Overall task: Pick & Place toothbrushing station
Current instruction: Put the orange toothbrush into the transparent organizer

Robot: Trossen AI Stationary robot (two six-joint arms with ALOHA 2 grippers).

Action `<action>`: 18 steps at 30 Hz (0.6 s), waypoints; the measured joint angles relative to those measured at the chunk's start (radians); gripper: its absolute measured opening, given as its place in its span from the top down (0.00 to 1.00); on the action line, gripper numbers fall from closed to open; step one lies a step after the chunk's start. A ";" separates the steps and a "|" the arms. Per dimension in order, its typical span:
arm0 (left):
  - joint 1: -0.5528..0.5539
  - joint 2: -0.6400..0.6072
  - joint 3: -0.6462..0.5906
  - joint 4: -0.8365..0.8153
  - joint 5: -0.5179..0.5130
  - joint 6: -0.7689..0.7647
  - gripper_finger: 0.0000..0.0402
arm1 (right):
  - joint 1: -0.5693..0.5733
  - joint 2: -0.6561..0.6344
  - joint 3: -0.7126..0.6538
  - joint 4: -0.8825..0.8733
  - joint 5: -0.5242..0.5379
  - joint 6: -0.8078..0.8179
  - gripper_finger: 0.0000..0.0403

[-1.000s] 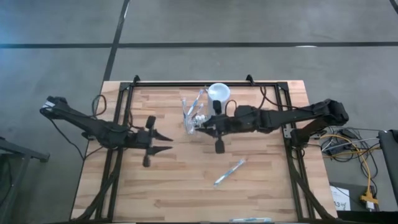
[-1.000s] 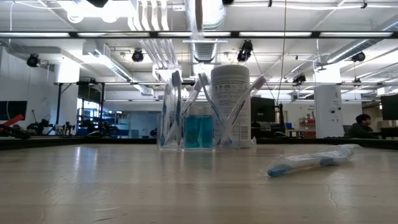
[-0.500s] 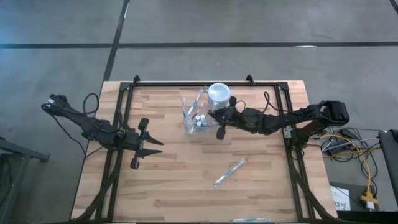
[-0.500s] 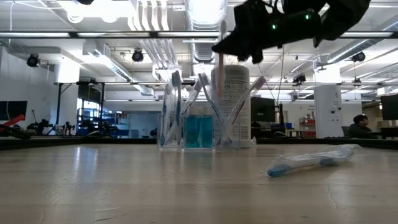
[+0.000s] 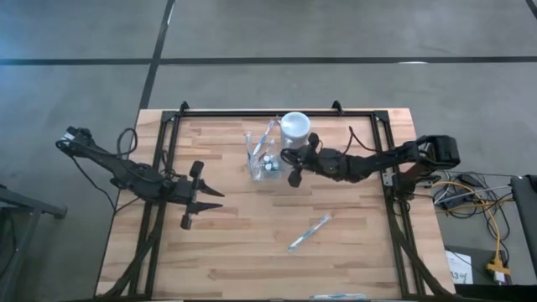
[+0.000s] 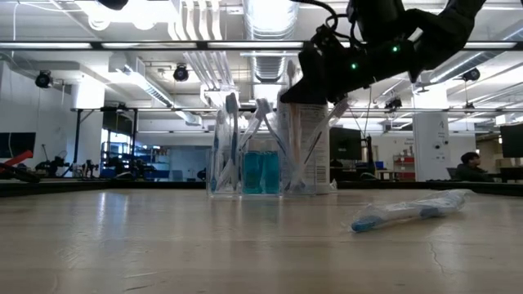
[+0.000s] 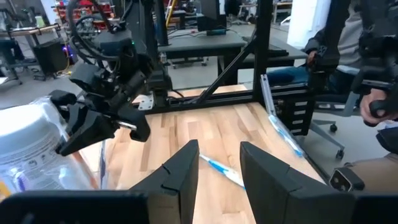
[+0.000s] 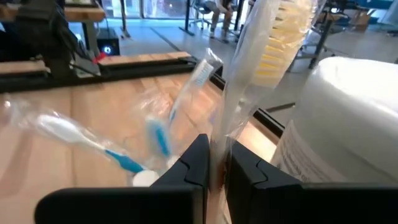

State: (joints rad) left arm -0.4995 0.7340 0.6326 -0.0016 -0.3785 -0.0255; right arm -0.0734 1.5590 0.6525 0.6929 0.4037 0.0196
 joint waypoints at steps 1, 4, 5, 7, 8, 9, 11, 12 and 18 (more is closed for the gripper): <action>0.000 0.003 0.000 0.001 -0.010 -0.005 0.70 | 0.000 0.006 0.000 0.000 0.009 -0.007 0.94; 0.000 0.003 0.000 0.007 -0.045 -0.020 0.70 | 0.001 0.027 0.000 0.004 0.040 -0.023 0.94; 0.000 0.002 0.000 0.014 -0.051 -0.024 0.70 | 0.000 0.030 0.000 0.003 0.044 -0.027 0.94; 0.000 0.000 0.000 0.025 -0.062 -0.026 0.70 | -0.003 0.043 -0.003 0.007 0.047 -0.030 0.94; 0.000 0.000 0.000 0.030 -0.066 -0.026 0.70 | -0.005 0.048 -0.002 0.008 0.048 -0.031 0.94; 0.000 0.000 0.000 0.032 -0.066 -0.027 0.70 | -0.008 0.055 -0.003 0.004 0.048 -0.033 0.94; 0.000 0.001 0.000 0.036 -0.067 -0.029 0.70 | -0.010 0.074 -0.003 0.008 0.048 -0.032 0.94; 0.000 0.001 0.000 0.036 -0.068 -0.033 0.70 | -0.011 0.080 -0.003 0.005 0.048 -0.032 0.94; 0.000 0.001 0.000 0.051 -0.070 -0.053 0.70 | -0.012 0.093 -0.004 0.000 0.033 -0.018 0.93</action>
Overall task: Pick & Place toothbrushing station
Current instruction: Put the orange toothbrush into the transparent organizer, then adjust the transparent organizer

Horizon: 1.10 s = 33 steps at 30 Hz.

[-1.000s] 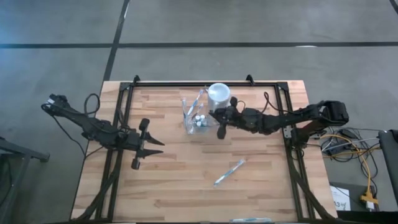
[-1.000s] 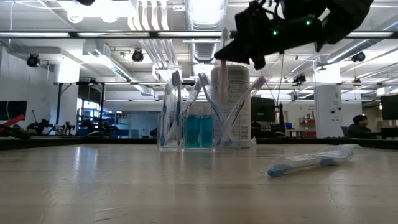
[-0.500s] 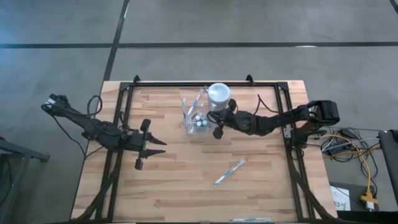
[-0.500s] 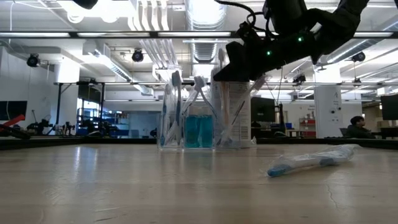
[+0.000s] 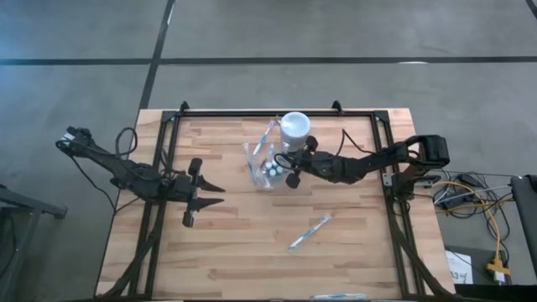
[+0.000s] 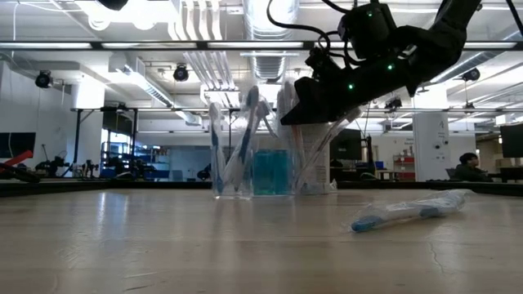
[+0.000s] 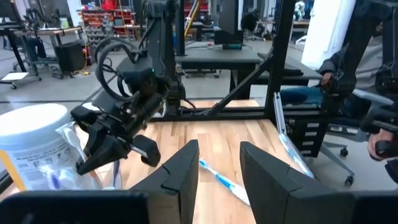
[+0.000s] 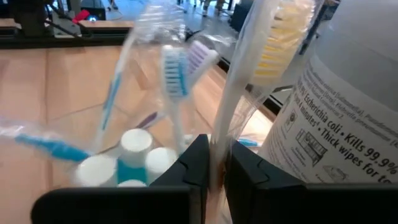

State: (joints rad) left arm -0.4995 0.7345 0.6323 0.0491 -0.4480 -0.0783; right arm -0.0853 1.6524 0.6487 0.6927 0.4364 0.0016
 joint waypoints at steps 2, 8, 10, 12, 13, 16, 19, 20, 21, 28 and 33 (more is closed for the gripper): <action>0.000 0.000 0.000 0.007 -0.006 -0.001 0.70 | 0.000 -0.001 0.000 -0.001 -0.011 0.002 0.91; 0.000 0.001 0.000 0.004 -0.039 -0.006 0.70 | -0.001 -0.020 0.000 -0.002 -0.022 0.041 0.79; 0.000 0.002 0.000 -0.010 -0.044 -0.019 0.70 | -0.001 -0.034 0.000 0.001 -0.023 0.044 0.75; 0.000 0.005 0.000 -0.026 -0.048 -0.033 0.70 | 0.000 -0.057 0.000 0.001 -0.023 0.044 0.71; 0.000 0.007 0.000 -0.032 -0.048 -0.040 0.70 | 0.000 -0.069 0.000 0.003 -0.023 0.044 0.69; 0.000 0.017 0.000 -0.043 -0.048 -0.052 0.70 | 0.006 -0.110 0.000 -0.009 -0.026 0.043 0.64; 0.000 0.032 0.000 -0.045 -0.048 -0.065 0.70 | 0.019 -0.166 0.000 -0.012 -0.026 0.032 0.61; 0.000 0.041 0.000 -0.049 -0.048 -0.073 0.70 | 0.028 -0.194 0.000 -0.023 -0.025 0.025 0.61; 0.000 0.053 -0.005 -0.050 -0.048 -0.082 0.70 | 0.040 -0.223 0.000 -0.043 -0.025 0.016 0.61; -0.001 0.195 -0.166 0.132 -0.179 -0.199 0.89 | 0.214 -0.455 -0.002 -0.374 -0.002 -0.013 0.74; 0.000 0.315 -0.311 0.450 -0.287 -0.263 0.98 | 0.351 -0.527 -0.059 -0.500 0.094 0.088 0.95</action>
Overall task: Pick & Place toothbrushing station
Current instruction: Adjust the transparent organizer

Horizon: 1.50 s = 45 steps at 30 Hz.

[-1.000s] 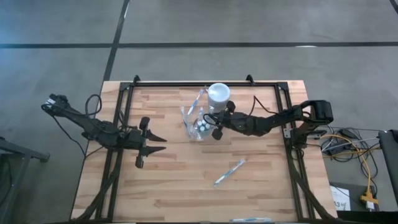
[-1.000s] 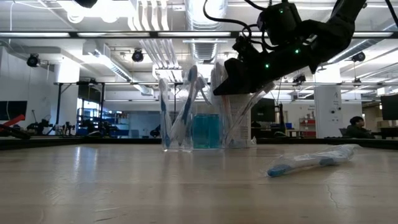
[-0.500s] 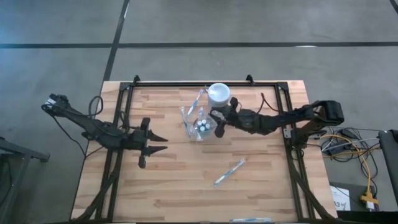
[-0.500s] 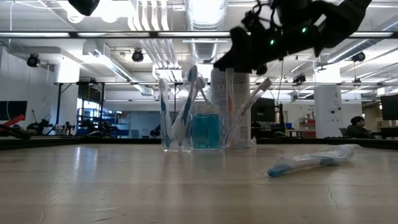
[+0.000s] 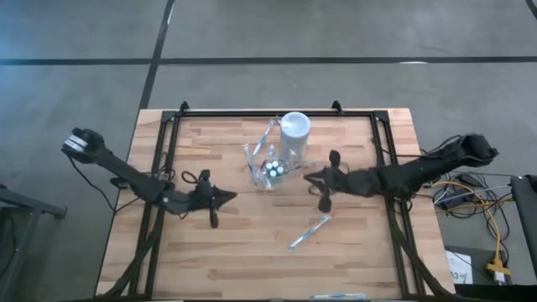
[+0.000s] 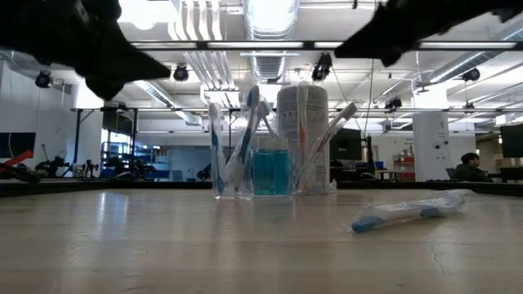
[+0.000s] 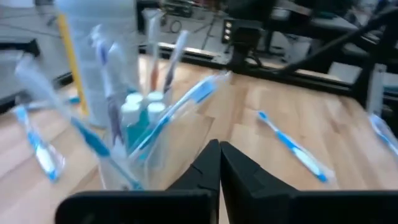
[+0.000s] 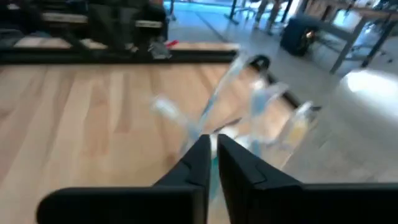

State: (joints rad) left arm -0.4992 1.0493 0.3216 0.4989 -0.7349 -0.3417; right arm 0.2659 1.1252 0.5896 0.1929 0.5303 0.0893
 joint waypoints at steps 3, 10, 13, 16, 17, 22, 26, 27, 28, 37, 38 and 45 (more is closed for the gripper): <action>0.000 0.079 -0.034 0.088 -0.046 -0.065 0.99 | 0.072 -0.003 -0.059 0.005 0.093 0.077 0.97; 0.000 0.285 0.020 0.093 -0.238 -0.238 0.99 | 0.148 0.080 -0.188 0.036 0.338 0.351 0.98; 0.000 0.372 0.062 0.093 -0.323 -0.287 0.99 | 0.149 0.147 -0.212 0.048 0.351 0.459 0.98; 0.004 0.453 0.103 0.092 -0.403 -0.364 0.99 | 0.137 0.230 -0.221 0.104 0.363 0.493 0.98; 0.008 0.478 0.114 0.092 -0.414 -0.383 0.99 | 0.128 0.258 -0.220 0.125 0.363 0.493 0.98; 0.043 0.574 0.154 0.088 -0.397 -0.460 1.00 | 0.061 0.395 -0.195 0.188 0.366 0.533 0.98; 0.072 0.620 0.162 0.059 -0.389 -0.556 1.00 | 0.020 0.478 -0.187 0.185 0.409 0.608 0.98; 0.079 0.624 0.162 0.033 -0.382 -0.596 1.00 | 0.014 0.498 -0.187 0.192 0.422 0.617 0.98; 0.088 0.629 0.161 0.011 -0.379 -0.635 1.00 | 0.008 0.517 -0.187 0.205 0.424 0.614 0.98; 0.157 0.668 0.163 -0.064 -0.318 -0.773 1.00 | -0.076 0.644 -0.186 0.477 0.404 0.415 0.98; 0.160 0.668 0.163 -0.065 -0.311 -0.766 1.00 | -0.084 0.654 -0.187 0.501 0.405 0.394 0.98; 0.185 0.668 0.164 -0.066 -0.236 -0.708 1.00 | -0.120 0.701 -0.193 0.670 0.405 0.171 0.98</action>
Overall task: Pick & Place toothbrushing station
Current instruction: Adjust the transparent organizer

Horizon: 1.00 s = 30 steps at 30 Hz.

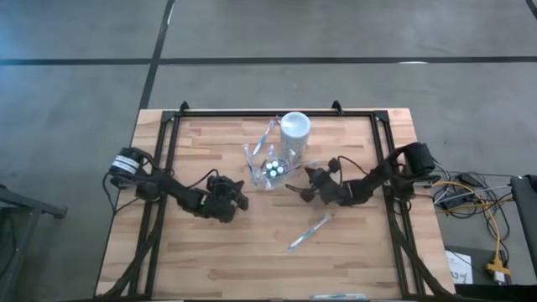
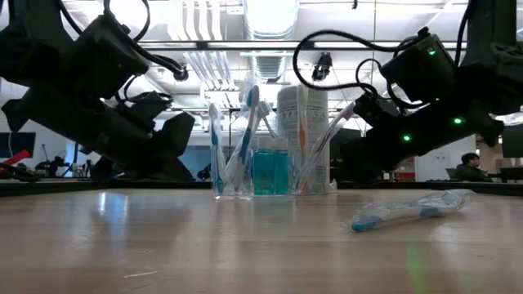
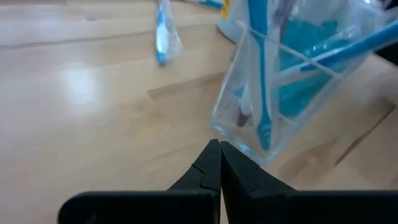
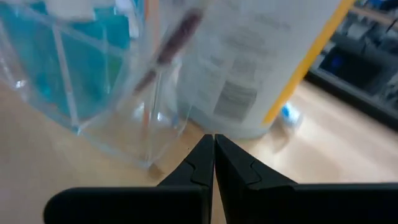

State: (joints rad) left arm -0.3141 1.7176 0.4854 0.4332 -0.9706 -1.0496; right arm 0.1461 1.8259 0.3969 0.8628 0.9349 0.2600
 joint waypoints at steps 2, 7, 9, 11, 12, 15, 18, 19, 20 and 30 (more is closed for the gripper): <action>0.009 0.000 0.001 0.000 0.019 0.005 1.00 | -0.006 0.010 -0.003 0.059 0.000 -0.057 0.98; 0.035 0.000 0.001 -0.001 0.020 0.026 1.00 | -0.026 0.013 -0.006 0.127 0.000 -0.124 0.98; 0.048 0.000 0.000 -0.006 0.020 0.027 1.00 | -0.037 0.014 -0.006 0.130 -0.030 -0.108 0.98; 0.060 0.000 0.001 -0.005 0.022 0.027 1.00 | -0.048 0.015 -0.003 0.144 -0.084 -0.107 0.98; 0.066 0.000 0.000 -0.005 0.027 0.028 1.00 | -0.052 0.016 0.004 0.146 -0.104 -0.109 0.98; 0.074 0.000 0.001 0.011 0.039 0.042 1.00 | -0.057 0.020 0.022 0.144 -0.122 -0.128 0.98; 0.085 0.000 0.002 0.021 0.060 0.066 1.00 | -0.061 0.020 0.041 0.138 -0.151 -0.143 0.98; 0.089 0.000 0.006 0.021 0.070 0.075 1.00 | -0.063 0.020 0.046 0.138 -0.164 -0.146 0.98; 0.092 0.000 0.013 0.023 0.077 0.084 1.00 | -0.063 0.020 0.048 0.138 -0.174 -0.148 0.98; 0.134 0.000 0.070 -0.026 0.132 0.190 1.00 | -0.056 0.024 0.051 0.132 -0.178 -0.090 0.98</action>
State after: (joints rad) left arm -0.1798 1.7176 0.5556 0.4074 -0.8386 -0.8592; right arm 0.0899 1.8503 0.4484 0.9947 0.7566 0.1701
